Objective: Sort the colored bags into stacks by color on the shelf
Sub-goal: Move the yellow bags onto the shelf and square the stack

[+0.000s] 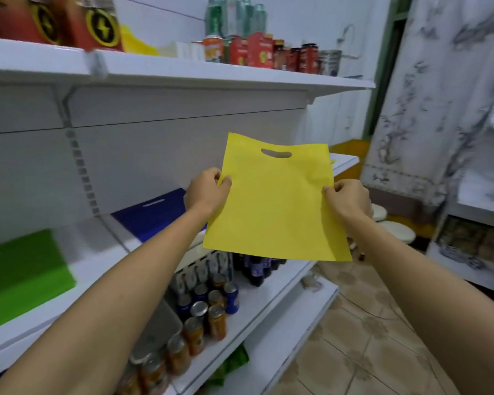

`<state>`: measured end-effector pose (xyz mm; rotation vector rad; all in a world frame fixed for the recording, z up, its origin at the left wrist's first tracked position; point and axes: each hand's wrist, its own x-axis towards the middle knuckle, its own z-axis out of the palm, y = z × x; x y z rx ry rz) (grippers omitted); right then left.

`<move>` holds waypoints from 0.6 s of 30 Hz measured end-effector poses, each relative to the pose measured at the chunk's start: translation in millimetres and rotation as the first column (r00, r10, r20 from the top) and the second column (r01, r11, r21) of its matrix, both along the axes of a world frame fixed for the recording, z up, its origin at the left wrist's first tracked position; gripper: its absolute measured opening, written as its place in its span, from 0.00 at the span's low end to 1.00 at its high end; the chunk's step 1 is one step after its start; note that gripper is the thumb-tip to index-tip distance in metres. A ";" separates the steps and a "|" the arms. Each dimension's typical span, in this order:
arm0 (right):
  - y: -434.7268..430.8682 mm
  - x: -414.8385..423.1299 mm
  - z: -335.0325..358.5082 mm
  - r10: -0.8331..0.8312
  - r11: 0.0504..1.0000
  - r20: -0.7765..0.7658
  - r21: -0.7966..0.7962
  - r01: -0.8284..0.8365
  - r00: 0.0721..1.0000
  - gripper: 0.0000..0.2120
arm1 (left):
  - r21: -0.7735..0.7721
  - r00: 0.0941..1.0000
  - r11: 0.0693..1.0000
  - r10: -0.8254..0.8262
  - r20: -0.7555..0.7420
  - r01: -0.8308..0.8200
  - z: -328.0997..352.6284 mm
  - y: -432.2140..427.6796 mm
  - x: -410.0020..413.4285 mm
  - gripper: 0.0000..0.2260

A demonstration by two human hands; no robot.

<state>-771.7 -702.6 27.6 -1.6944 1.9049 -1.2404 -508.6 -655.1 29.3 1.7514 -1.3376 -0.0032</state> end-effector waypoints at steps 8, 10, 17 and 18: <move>-68.5 -91.5 -4.1 -0.183 0.983 -0.010 0.003 0.183 0.983 0.18 | 0.036 0.990 0.989 -0.143 -0.007 0.143 -4.3 -113.3 -83.7 0.14; -92.4 -111.5 -1.3 -0.216 0.976 -0.012 0.001 0.216 0.976 0.20 | 0.034 0.984 0.983 -0.179 -0.003 0.179 -2.8 -146.8 -104.2 0.13; -193.2 -160.6 26.3 -0.320 0.946 -0.010 -0.052 0.319 0.947 0.22 | 0.003 0.963 0.963 -0.268 -0.023 0.268 21.0 -281.1 -157.5 0.14; -207.1 -165.6 28.8 -0.328 0.944 -0.014 -0.052 0.327 0.945 0.21 | -0.002 0.960 0.960 -0.279 -0.025 0.279 23.5 -300.5 -162.7 0.13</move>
